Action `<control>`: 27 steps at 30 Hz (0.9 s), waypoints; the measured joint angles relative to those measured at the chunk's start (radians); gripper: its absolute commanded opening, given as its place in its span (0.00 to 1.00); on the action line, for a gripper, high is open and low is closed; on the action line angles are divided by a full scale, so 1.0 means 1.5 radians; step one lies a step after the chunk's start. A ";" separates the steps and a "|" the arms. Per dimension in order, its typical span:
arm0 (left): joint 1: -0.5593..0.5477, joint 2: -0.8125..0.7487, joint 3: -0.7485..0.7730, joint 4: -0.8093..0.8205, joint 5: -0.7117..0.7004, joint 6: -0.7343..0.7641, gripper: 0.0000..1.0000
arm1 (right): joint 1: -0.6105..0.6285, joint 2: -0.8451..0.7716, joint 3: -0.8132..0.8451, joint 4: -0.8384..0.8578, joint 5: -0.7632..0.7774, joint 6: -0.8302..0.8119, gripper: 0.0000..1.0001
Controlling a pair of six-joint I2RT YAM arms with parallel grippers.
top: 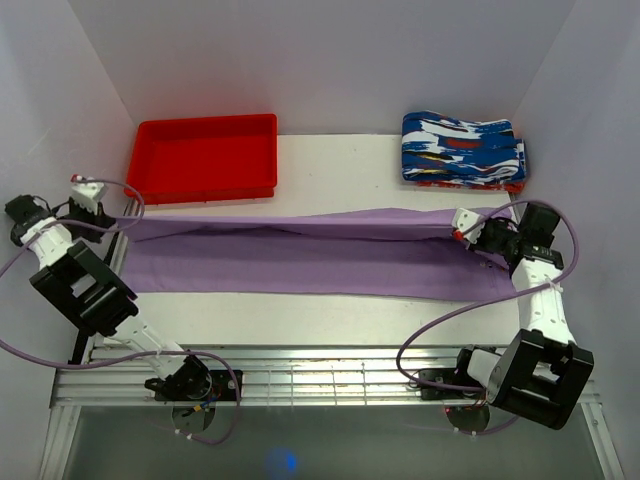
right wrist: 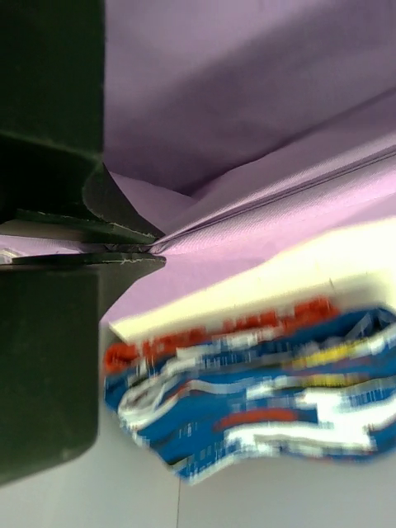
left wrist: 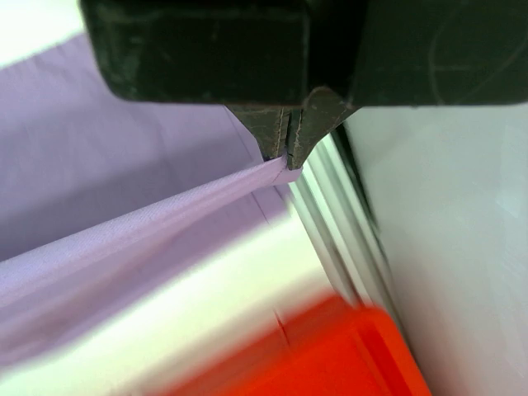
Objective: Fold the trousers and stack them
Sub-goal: Fold the trousers
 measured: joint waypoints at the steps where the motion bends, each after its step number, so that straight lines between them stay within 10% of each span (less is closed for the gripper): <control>1: 0.013 -0.004 -0.030 -0.003 -0.003 0.017 0.00 | -0.002 -0.007 -0.019 -0.007 0.000 -0.011 0.08; 11: 0.120 -0.005 -0.290 -0.002 -0.104 0.214 0.00 | -0.035 -0.068 -0.189 -0.060 0.054 -0.138 0.08; 27: 0.139 -0.006 -0.193 -0.114 -0.071 0.243 0.00 | -0.037 -0.067 -0.205 -0.098 0.048 -0.191 0.08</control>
